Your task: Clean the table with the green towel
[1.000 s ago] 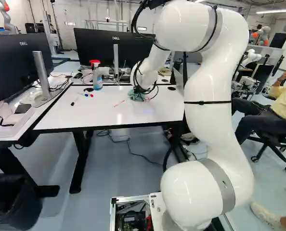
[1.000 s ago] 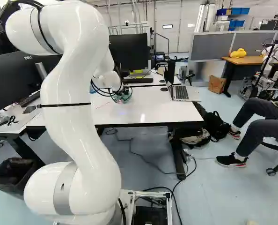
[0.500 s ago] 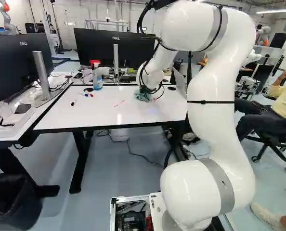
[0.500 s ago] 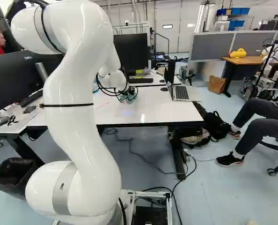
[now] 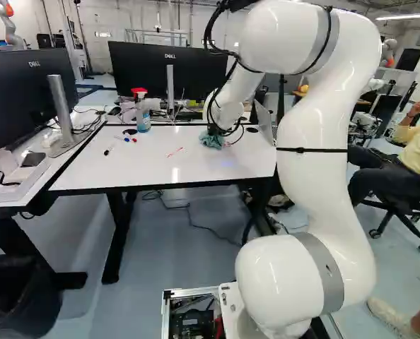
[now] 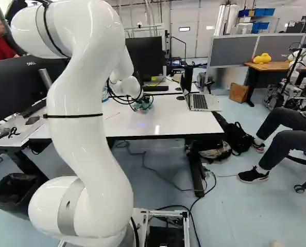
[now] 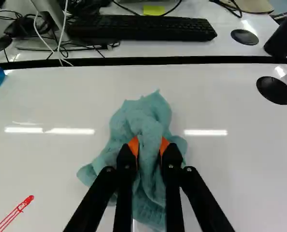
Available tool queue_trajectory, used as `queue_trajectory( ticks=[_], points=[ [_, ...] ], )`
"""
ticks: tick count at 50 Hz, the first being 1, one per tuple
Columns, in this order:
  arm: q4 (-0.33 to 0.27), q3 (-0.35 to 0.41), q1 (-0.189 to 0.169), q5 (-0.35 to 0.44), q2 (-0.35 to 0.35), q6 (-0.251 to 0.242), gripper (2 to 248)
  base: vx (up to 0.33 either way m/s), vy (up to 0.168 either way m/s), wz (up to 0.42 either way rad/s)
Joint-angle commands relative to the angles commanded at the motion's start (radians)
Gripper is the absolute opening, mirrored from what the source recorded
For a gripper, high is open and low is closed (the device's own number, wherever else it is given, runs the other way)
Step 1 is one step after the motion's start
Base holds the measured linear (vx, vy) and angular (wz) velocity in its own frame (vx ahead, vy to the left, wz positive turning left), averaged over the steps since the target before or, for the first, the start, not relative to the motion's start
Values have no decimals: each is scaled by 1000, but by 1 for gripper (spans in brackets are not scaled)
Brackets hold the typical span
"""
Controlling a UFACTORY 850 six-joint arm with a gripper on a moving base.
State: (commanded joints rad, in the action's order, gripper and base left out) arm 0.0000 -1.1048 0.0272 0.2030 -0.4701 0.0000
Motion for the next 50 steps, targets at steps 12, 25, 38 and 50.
queue_trajectory(
  ticks=[12, 25, 38, 50],
  points=[
    [0, 7, 0, -38, 30, 0, 65, 0, 0, 0],
    [0, 35, 6, -117, 78, 0, 65, 0, 0, 0],
    [0, 75, 12, -188, 138, 0, 65, 0, 0, 0],
    [0, 128, 15, -236, 208, 0, 65, 0, 0, 0]
  ],
)
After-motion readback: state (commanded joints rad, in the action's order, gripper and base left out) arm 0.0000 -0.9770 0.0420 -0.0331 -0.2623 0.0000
